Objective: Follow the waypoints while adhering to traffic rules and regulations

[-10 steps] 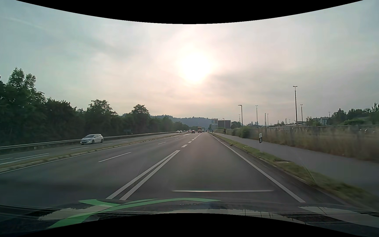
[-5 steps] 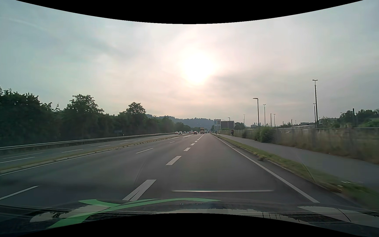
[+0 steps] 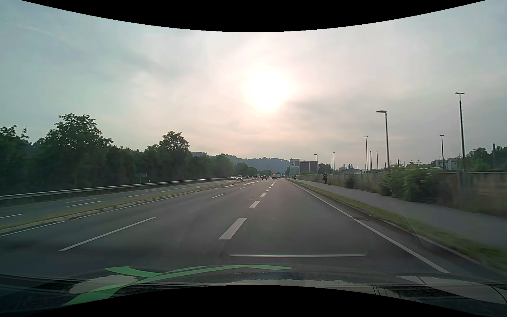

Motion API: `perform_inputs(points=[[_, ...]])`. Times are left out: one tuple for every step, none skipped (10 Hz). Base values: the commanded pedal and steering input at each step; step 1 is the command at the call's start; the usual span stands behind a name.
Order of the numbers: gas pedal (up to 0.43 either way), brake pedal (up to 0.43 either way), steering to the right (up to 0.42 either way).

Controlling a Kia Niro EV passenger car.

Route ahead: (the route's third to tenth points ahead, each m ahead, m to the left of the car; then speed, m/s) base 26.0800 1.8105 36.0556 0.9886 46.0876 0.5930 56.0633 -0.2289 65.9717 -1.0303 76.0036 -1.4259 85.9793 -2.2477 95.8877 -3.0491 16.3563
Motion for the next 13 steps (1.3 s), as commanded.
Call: perform_inputs(points=[[0.22,0.0,-0.01],[0.22,0.0,-0.008],[0.22,0.0,-0.006],[0.22,0.0,-0.004],[0.22,0.0,-0.004],[0.22,0.0,-0.003],[0.22,0.0,-0.002],[0.22,0.0,0.0],[0.22,0.0,0.0],[0.197,0.0,0.0],[0.189,0.0,0.002],[0.177,0.0,0.004],[0.177,0.0,0.006]])
